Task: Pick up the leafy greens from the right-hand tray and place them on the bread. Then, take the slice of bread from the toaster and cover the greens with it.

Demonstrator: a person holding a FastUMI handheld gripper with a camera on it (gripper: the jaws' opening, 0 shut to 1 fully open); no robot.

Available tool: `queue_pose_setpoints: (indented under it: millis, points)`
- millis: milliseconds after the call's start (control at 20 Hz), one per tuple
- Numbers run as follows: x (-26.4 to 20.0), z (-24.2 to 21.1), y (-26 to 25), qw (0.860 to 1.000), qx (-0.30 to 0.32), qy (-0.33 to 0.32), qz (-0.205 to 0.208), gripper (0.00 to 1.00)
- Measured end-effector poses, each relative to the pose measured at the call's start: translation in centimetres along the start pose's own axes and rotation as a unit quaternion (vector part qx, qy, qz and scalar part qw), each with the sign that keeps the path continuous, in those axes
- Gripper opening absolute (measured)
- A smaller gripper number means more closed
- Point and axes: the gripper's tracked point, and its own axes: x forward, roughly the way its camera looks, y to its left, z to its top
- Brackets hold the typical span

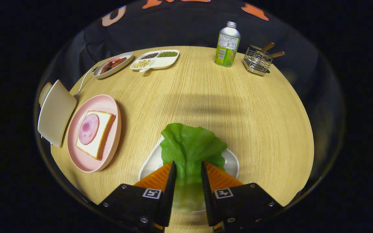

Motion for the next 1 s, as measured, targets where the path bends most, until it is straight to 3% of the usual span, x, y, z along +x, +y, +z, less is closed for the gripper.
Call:
queue_pose_setpoints:
  millis: [100, 300, 500, 1000]
  points:
    - [0.1, 0.2, -0.6, 1.000, 0.022, -0.003, -0.001, 0.26]
    - [0.1, 0.5, -1.1, 0.998, 0.061, -0.013, 0.015, 0.08]
    - [-0.6, 0.8, -0.7, 0.996, 0.079, -0.023, 0.037, 0.03]
    - [-4.2, 2.8, 0.6, 0.990, 0.090, -0.072, 0.076, 0.02]
